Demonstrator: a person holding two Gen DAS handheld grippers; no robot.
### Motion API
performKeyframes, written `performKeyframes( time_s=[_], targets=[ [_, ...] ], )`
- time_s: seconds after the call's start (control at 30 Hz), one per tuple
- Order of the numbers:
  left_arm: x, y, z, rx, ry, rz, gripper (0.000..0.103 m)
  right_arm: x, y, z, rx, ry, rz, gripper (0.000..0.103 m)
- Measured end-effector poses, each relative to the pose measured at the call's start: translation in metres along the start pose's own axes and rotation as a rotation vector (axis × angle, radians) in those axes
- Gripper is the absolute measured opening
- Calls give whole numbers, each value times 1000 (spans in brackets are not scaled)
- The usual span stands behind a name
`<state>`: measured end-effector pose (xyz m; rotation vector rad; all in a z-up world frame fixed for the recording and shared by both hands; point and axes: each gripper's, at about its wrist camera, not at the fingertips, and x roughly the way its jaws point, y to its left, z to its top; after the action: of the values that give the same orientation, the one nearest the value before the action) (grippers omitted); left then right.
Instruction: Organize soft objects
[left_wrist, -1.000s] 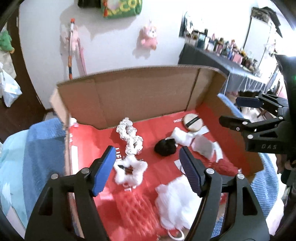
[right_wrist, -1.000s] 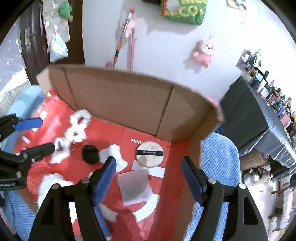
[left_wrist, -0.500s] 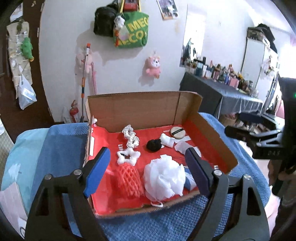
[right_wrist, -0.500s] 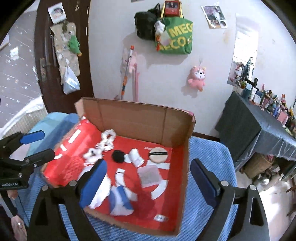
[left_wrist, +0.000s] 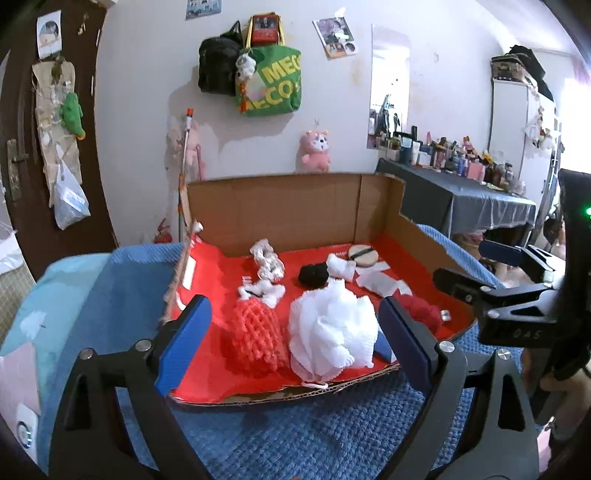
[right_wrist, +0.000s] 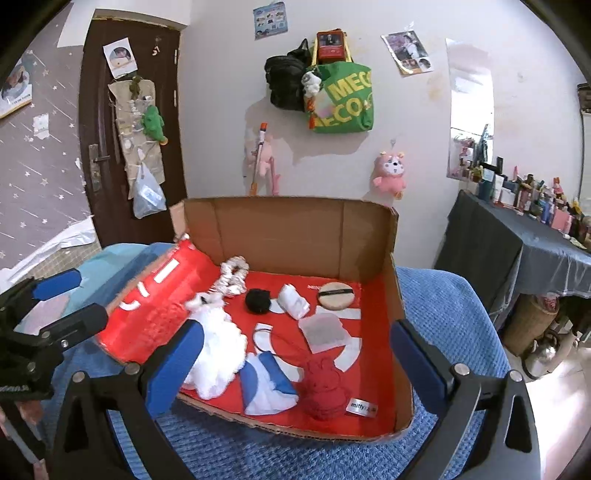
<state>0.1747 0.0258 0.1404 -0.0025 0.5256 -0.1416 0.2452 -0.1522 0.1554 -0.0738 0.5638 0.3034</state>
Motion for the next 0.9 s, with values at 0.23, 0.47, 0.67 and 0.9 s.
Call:
performKeyframes(
  time_s=[0.23, 0.47, 0.67, 0.9],
  targets=[
    [31, 3, -10, -8, 1, 13, 92, 31, -8, -20, 16, 0, -47, 103],
    [50, 5, -21, 5, -4, 55, 92, 48, -7, -32, -15, -16, -100, 103],
    [56, 8, -31, 12, -12, 107, 92, 60, -12, -42, 19, 10, -81, 103],
    [57, 16, -35, -19, -7, 112, 92, 63, -11, -43, 19, 6, -94, 103]
  ],
)
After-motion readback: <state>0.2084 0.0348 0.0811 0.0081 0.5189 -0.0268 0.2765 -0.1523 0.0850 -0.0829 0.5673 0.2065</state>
